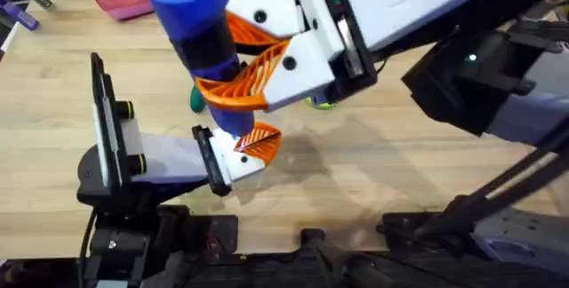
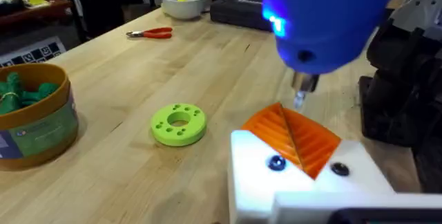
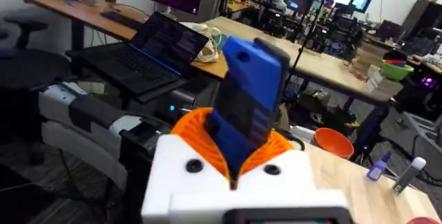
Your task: Pick up the gripper from the table and insert it into the empty holder that is missing its gripper. Then pick up a screw, insert it into the mounting hole, and use the screwdriver to tighten it. Finally, clean up the table by picking up the vegetable and placing it into the bucket.
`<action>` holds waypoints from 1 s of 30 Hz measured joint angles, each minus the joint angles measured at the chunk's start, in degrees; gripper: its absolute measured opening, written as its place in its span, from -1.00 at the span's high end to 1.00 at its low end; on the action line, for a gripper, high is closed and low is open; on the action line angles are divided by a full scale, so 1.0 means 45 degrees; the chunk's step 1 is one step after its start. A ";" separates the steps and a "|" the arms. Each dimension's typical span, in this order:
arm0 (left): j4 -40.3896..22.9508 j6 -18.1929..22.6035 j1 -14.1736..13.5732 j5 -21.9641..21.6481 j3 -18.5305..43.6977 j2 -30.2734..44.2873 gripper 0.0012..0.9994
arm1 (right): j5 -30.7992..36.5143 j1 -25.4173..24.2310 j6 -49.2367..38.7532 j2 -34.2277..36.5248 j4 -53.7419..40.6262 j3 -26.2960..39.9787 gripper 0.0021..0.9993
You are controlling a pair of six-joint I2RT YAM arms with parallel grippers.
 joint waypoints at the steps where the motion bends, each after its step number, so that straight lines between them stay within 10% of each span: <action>1: -0.0005 0.0000 0.0000 0.0000 0.0000 0.0000 0.96 | 0.0008 0.0005 0.0005 0.0026 0.0000 0.0005 0.99; 30: 0.0000 0.0000 0.0000 0.0000 0.0000 0.0000 0.96 | 0.0144 0.0350 0.0141 0.0279 0.0374 0.0005 0.99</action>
